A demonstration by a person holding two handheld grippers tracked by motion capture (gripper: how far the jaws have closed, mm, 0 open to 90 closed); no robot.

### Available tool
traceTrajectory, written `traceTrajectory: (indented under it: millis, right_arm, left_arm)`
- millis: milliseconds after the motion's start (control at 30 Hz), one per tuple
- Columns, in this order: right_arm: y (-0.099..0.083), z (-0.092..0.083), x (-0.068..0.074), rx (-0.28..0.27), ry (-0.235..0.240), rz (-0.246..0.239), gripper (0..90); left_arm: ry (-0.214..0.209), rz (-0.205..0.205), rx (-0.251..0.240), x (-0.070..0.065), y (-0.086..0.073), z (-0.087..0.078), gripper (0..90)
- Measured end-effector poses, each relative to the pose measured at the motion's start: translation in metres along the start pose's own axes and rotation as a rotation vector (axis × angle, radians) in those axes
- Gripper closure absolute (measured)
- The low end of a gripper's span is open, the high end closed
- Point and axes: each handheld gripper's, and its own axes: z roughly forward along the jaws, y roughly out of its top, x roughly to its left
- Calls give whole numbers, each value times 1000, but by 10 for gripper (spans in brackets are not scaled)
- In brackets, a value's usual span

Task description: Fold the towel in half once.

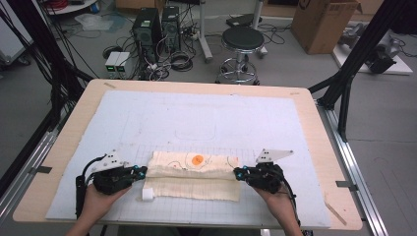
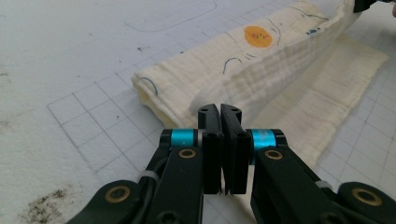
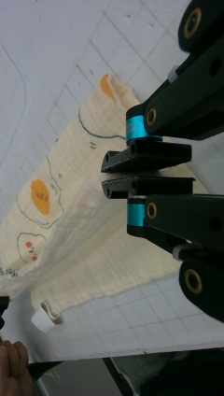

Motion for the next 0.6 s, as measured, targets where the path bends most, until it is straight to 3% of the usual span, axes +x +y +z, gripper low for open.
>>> traceTrajectory:
  millis: [267,600]
  right_arm:
    - [-5,3,4,21,11,8,850]
    - [-8,-1,14,13,47,-2,836]
  left_arm:
    - [-11,16,17,-2,-5,-1,868]
    - [-44,5,14,-4,-10,-6,835]
